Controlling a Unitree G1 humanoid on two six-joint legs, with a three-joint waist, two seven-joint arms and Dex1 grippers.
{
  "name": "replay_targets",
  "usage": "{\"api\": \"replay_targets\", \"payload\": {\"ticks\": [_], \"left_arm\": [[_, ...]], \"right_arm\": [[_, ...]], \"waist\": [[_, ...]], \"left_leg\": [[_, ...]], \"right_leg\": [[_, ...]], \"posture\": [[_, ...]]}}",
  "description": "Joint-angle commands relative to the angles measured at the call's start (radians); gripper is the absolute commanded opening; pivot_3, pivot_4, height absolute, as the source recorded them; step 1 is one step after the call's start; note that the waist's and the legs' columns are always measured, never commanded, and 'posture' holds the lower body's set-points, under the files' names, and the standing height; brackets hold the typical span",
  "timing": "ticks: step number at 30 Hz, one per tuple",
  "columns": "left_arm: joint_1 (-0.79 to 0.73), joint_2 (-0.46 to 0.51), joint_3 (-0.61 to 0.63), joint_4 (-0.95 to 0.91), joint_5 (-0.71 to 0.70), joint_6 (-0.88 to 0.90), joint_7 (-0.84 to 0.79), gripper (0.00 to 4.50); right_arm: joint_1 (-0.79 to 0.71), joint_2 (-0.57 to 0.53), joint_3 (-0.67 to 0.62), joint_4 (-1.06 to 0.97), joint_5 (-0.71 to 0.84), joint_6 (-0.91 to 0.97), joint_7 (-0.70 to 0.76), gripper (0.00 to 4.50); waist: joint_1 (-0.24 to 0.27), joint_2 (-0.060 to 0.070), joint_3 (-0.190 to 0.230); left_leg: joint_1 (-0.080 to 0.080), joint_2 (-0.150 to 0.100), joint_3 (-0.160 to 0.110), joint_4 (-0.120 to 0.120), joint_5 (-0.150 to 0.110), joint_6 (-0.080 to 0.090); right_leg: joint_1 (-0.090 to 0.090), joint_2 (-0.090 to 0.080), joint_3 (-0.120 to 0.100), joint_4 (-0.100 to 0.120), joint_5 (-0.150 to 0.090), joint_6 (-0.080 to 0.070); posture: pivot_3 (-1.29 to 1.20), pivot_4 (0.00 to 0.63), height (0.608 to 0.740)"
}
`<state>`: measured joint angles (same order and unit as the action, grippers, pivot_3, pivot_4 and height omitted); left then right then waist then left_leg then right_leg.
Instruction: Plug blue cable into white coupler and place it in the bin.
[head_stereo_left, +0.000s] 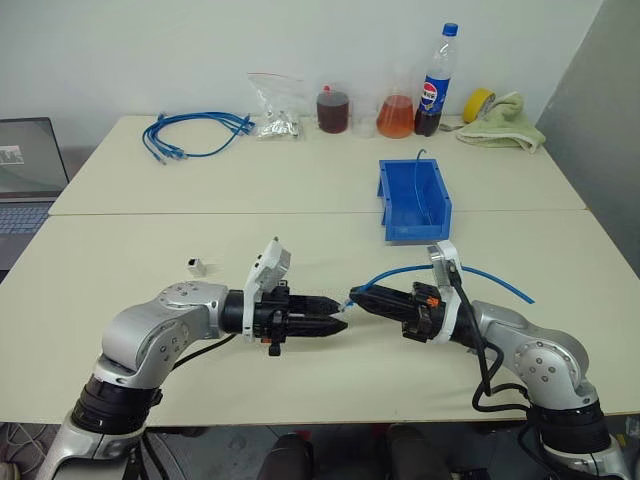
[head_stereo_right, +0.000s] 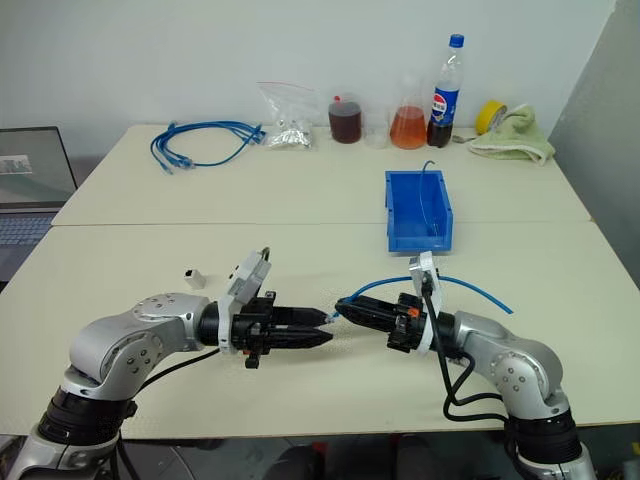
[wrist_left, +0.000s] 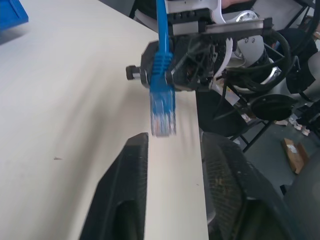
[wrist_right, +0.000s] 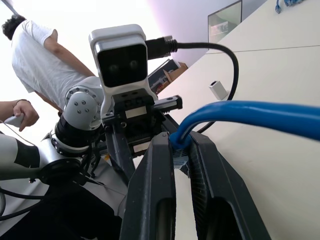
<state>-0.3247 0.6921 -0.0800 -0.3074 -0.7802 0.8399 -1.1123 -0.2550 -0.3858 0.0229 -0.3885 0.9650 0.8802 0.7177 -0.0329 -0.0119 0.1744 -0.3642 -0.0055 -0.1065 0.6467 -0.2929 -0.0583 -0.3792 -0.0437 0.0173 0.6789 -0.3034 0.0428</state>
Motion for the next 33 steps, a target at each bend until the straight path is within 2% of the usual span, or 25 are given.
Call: {"api": "replay_targets", "payload": {"ticks": [1, 9, 15, 20, 24, 28, 33], "left_arm": [[0.017, 0.021, 0.013, -0.006, 0.016, -0.042, -0.031, 2.93], [0.054, 0.043, 0.026, -0.027, 0.033, -0.072, -0.024, 4.48], [0.074, 0.026, 0.051, -0.036, 0.078, -0.127, 0.037, 4.50], [0.115, -0.029, 0.069, -0.018, 0.224, -0.317, 0.148, 4.50], [0.203, -0.033, 0.060, -0.034, 0.327, -0.451, 0.175, 4.50], [0.268, -0.081, 0.092, -0.065, 0.347, -0.493, 0.258, 4.50], [0.402, -0.215, 0.227, -0.116, 0.392, -0.553, 0.499, 4.50]], "right_arm": [[-0.013, -0.005, -0.011, -0.021, 0.002, -0.024, 0.011, 0.11], [-0.027, -0.022, -0.002, 0.000, -0.053, -0.069, 0.037, 0.11], [-0.034, -0.056, 0.000, 0.014, -0.139, -0.134, 0.053, 0.11], [-0.029, -0.094, 0.019, 0.013, -0.208, -0.190, 0.092, 0.11], [-0.026, -0.096, 0.035, 0.025, -0.236, -0.213, 0.112, 0.11], [-0.029, -0.096, 0.057, 0.041, -0.262, -0.230, 0.133, 0.11], [-0.019, -0.099, 0.068, 0.050, -0.287, -0.247, 0.151, 0.11]], "waist": [[0.000, 0.000, 0.000], [0.000, 0.000, 0.000], [0.001, 0.000, 0.000], [0.002, 0.000, 0.000], [0.000, 0.000, 0.000], [0.003, 0.000, 0.000], [0.004, 0.000, 0.000]], "left_leg": [[0.000, 0.000, 0.000, 0.000, 0.000, 0.000], [0.000, 0.000, 0.000, 0.000, 0.000, 0.000], [0.000, 0.000, 0.000, 0.000, 0.000, 0.000], [0.000, 0.000, 0.000, 0.000, 0.000, 0.000], [0.000, 0.000, 0.000, -0.001, 0.000, 0.000], [-0.001, 0.000, -0.001, -0.001, 0.000, 0.000], [0.000, 0.000, -0.001, 0.000, 0.000, 0.000]], "right_leg": [[0.000, 0.000, 0.000, 0.000, 0.000, 0.000], [0.000, 0.000, 0.000, 0.000, 0.000, 0.000], [0.000, 0.000, 0.000, 0.000, 0.000, 0.000], [0.000, -0.001, 0.000, 0.000, 0.000, 0.000], [-0.001, -0.001, 0.002, -0.001, 0.000, 0.000], [-0.001, -0.002, 0.001, -0.001, 0.000, 0.000], [0.000, -0.003, 0.001, -0.001, 0.000, 0.000]], "posture": [[0.00, 0.150, 0.740], [0.00, 0.150, 0.740], [0.00, 0.150, 0.740], [0.00, 0.150, 0.740], [0.00, 0.150, 0.740], [0.00, 0.150, 0.740], [0.00, 0.150, 0.740]]}}
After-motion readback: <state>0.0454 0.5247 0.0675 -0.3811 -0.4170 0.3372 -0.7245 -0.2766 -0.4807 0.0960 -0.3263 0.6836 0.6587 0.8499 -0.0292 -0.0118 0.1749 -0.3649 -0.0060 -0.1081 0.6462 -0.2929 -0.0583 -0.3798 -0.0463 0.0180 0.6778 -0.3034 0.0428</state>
